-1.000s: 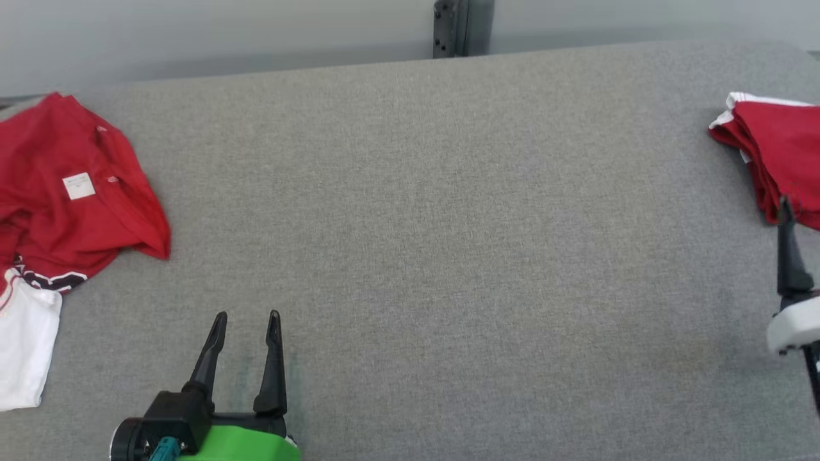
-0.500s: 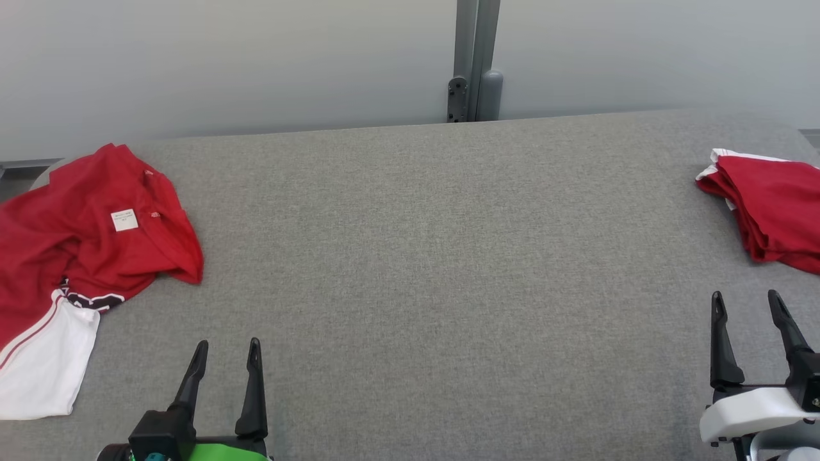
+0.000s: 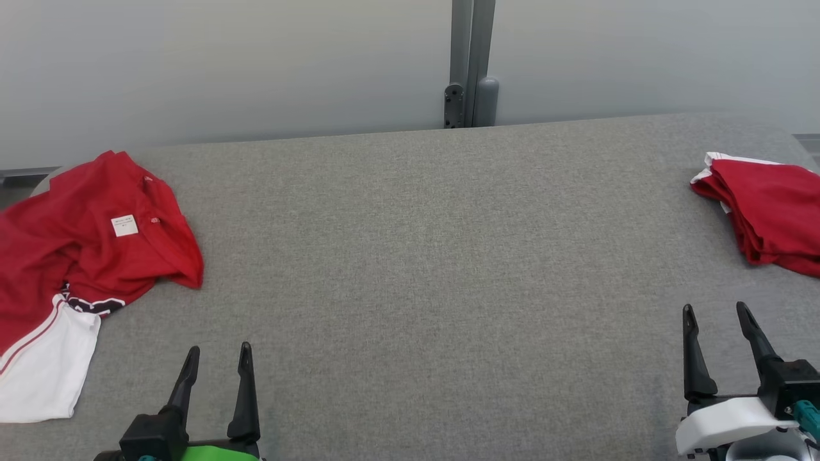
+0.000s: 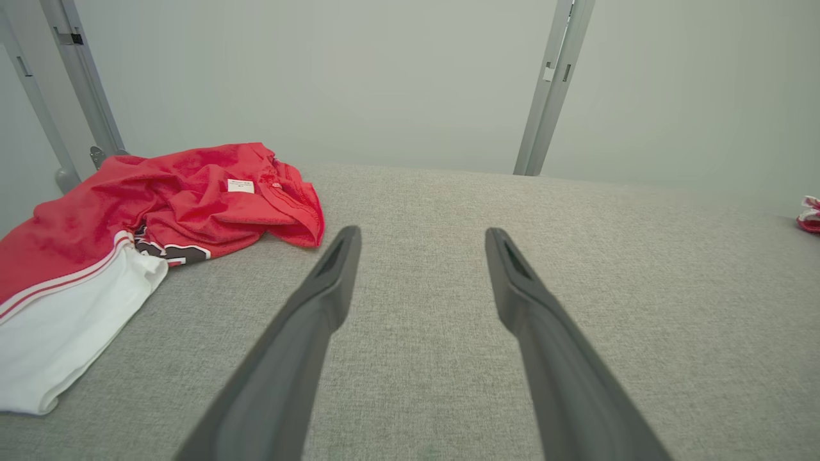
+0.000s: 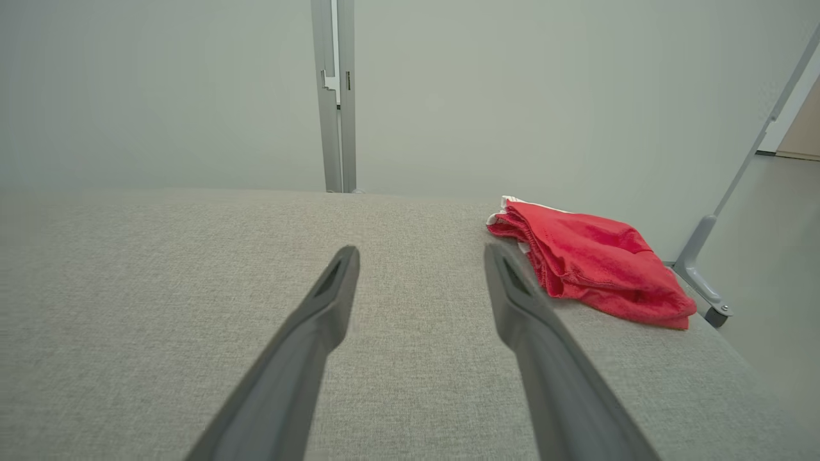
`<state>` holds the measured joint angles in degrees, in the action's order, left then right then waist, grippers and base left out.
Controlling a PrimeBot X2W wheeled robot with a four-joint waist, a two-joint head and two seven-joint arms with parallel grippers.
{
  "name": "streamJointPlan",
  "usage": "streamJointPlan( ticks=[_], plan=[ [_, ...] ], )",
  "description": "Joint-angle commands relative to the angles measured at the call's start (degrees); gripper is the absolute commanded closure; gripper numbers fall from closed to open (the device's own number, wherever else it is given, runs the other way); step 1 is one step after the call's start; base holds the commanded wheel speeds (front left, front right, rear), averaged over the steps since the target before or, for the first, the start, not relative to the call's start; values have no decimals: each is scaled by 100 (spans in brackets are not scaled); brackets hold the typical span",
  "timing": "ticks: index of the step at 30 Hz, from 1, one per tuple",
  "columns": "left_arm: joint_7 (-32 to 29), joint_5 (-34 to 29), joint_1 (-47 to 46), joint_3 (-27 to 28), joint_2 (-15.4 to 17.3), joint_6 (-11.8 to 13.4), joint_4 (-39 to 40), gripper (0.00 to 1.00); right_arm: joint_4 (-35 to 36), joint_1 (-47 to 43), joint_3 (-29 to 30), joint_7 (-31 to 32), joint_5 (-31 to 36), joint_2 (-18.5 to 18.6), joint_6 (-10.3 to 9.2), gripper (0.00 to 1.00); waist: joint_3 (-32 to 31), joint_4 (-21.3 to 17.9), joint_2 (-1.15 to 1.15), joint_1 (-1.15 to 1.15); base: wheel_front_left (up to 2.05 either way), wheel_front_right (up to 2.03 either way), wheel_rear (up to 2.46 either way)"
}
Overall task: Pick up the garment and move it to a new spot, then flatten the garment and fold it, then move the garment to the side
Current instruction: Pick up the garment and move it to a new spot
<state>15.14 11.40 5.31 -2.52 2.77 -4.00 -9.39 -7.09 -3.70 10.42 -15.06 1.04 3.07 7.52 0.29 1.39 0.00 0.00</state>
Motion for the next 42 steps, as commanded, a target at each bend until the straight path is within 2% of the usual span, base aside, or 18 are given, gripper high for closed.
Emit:
streamJointPlan(
  ticks=[1,19,23,31,35,39,42],
  plan=[
    [-1,36,53,28,22,37,-6,0,-20,-86,-6,-15,-26,5,-6,0,-13,33,0,0,0,0,0],
    [-1,57,6,28,22,30,-3,0,-103,-194,-9,-15,-106,-11,-6,0,-45,315,0,0,0,0,0],
    [-1,22,-94,-23,23,24,8,0,-128,-309,24,-15,-154,-11,-6,0,-81,690,0,0,0,0,0],
    [-1,-36,75,38,22,67,64,0,-199,-434,-32,-16,-282,-12,-6,0,-213,1925,0,0,0,0,0],
    [-1,-78,172,166,23,48,89,0,-216,-432,-94,-16,-304,-11,-6,0,-268,2402,0,0,0,0,0],
    [-1,-74,233,295,21,13,134,0,-245,-413,-161,-16,-323,-11,-6,0,-281,2596,0,0,0,0,0],
    [-1,-73,249,365,22,-4,174,0,-243,-408,-220,-16,-313,-12,-6,0,-254,2597,0,0,0,0,0]
  ],
)
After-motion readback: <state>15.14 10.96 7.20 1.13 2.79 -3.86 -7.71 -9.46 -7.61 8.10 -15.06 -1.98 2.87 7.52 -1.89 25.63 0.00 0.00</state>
